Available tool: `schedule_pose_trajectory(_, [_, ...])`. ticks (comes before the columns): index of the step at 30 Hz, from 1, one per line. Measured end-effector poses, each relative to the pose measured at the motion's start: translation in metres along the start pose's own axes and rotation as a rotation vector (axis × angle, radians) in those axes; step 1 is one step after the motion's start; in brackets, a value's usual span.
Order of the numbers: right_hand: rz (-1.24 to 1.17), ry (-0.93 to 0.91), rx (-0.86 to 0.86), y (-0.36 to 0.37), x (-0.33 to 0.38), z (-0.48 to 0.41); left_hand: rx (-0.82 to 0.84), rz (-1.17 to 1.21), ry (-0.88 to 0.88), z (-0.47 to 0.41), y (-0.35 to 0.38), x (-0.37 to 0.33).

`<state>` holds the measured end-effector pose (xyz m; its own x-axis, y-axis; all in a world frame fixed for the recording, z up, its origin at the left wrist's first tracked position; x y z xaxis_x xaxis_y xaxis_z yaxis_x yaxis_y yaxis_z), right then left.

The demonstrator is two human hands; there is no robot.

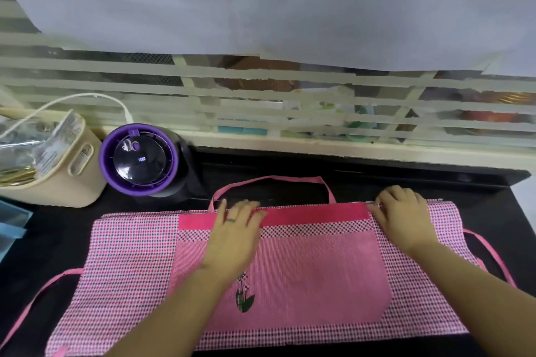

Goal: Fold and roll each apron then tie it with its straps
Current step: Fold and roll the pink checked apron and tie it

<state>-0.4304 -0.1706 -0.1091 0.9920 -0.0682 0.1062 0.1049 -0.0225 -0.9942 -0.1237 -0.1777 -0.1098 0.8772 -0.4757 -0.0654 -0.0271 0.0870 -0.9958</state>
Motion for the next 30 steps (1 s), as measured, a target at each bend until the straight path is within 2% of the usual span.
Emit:
schedule_pose_trajectory(4, [-0.066, 0.013, 0.048, 0.009, -0.004, 0.004, 0.213, -0.013, 0.006, 0.008, 0.04, -0.016])
schedule_pose_trajectory(8, [-0.145, -0.006, 0.088, 0.01, -0.002, 0.015, 0.225, -0.055, 0.023, 0.023, 0.056, -0.017])
schedule_pose_trajectory(12, [0.001, 0.029, -0.096, -0.004, -0.002, 0.039, 0.215, -0.048, 0.032, 0.03, 0.053, -0.019])
schedule_pose_trajectory(14, [-0.004, -0.036, -0.113, -0.007, 0.022, 0.052, 0.216, -0.052, 0.023, 0.027, 0.049, -0.023])
schedule_pose_trajectory(16, [-0.001, -0.074, 0.037, 0.007, 0.046, 0.06, 0.213, -0.017, 0.022, 0.024, 0.047, -0.029])
schedule_pose_trajectory(19, [0.031, 0.137, 0.296, 0.035, 0.021, 0.075, 0.238, 0.002, -0.004, 0.024, 0.047, -0.034])
schedule_pose_trajectory(21, [0.028, 0.226, 0.333, 0.039, -0.009, 0.082, 0.26, 0.014, -0.026, 0.026, 0.05, -0.032])
schedule_pose_trajectory(25, [0.02, 0.208, 0.379, 0.037, -0.052, 0.085, 0.225, -0.003, -0.015, 0.026, 0.051, -0.031])
schedule_pose_trajectory(27, [-0.054, 0.203, 0.33, 0.031, -0.059, 0.085, 0.214, -0.018, -0.018, 0.026, 0.048, -0.032])
schedule_pose_trajectory(30, [-0.267, 0.298, 0.068, 0.008, -0.064, 0.094, 0.125, -0.022, 0.029, 0.022, 0.036, -0.044])
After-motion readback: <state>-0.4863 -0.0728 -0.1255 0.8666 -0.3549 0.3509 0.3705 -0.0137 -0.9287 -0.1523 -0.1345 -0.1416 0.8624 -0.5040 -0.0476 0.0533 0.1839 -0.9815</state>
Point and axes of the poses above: each hand's wrist, its own z-axis away from the middle knuckle, its own y-axis out of the palm, x = y × z, the point moved 8 cm from there along -z, towards the middle knuckle, and after that the axes turned 4 degrees about x, right-handed, at the moved point
